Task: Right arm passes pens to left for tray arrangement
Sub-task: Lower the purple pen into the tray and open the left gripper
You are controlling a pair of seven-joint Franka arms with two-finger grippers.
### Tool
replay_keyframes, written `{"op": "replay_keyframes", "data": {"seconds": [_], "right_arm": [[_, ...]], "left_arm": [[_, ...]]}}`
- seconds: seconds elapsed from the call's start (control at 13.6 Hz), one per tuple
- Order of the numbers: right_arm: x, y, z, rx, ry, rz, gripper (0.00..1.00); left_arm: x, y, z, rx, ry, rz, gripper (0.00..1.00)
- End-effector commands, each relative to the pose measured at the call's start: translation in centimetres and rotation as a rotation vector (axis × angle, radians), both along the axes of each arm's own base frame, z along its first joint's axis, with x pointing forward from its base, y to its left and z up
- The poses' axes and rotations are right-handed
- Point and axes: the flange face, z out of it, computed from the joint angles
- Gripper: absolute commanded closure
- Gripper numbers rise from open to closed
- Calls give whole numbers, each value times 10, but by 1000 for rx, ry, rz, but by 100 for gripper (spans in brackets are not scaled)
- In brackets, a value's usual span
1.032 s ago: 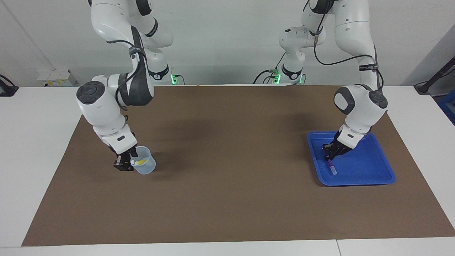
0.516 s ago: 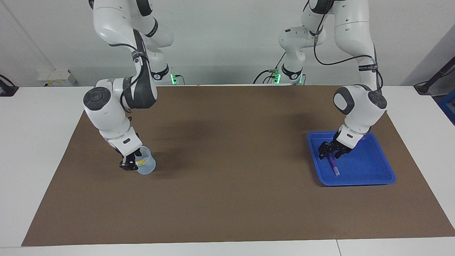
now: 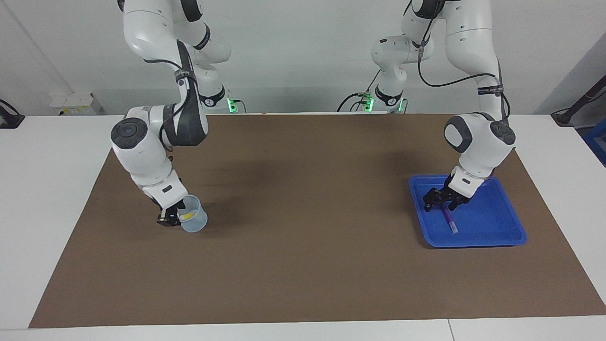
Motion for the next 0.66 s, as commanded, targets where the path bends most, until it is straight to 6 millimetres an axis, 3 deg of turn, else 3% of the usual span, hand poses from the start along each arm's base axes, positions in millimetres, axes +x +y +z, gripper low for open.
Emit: {"op": "replay_keyframes", "data": {"seconds": [0.0, 0.59], "right_arm": [[-6, -5, -1, -20, -1, 14, 48], [-7, -10, -2, -20, 2, 9, 60]], "left_arm": [[-1, 0, 3, 19, -14, 2, 0], [3, 8, 10, 21, -33, 15, 0]]}}
